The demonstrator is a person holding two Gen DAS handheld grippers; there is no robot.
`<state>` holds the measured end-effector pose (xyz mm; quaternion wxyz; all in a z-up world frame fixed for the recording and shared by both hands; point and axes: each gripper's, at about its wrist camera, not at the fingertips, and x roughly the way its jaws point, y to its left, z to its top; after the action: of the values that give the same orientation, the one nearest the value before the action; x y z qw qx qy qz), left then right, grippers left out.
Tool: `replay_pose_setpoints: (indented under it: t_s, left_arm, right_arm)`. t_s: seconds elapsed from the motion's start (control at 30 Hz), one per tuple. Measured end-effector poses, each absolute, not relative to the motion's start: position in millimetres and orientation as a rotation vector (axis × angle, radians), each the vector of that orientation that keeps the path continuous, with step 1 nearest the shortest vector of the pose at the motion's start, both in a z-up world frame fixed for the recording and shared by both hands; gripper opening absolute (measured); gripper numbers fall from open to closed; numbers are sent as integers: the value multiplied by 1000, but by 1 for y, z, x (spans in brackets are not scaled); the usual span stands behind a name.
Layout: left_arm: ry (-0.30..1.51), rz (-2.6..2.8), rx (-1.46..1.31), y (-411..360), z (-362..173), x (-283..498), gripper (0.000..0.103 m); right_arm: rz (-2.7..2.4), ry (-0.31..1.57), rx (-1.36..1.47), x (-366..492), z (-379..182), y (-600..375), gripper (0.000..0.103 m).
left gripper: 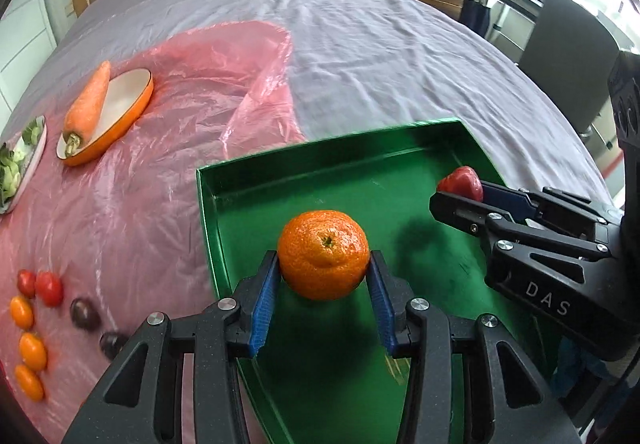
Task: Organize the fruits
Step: 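Carry the orange and apple over the green tray with both grippers, then open both grippers to drop the orange and apple into the tray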
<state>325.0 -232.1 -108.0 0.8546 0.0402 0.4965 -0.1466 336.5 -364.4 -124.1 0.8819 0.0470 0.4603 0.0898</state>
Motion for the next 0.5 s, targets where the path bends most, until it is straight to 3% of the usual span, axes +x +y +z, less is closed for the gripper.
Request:
replay_pose_setpoints:
  t_s: [0.37, 0.4, 0.47, 0.5]
  left_arm:
    - [1051, -326, 71, -231, -122, 339, 40]
    - [1051, -326, 71, -231, -122, 339, 40]
    - [1046, -326, 73, -231, -121, 339, 41]
    - [1041, -327, 71, -230, -121, 338, 43]
  right_arm:
    - [162, 967, 76, 359, -147, -359, 52]
    - [158, 964, 72, 359, -146, -359, 55]
    - [144, 958, 64, 357, -146, -358, 77]
    - [143, 955, 71, 356, -145, -359, 96]
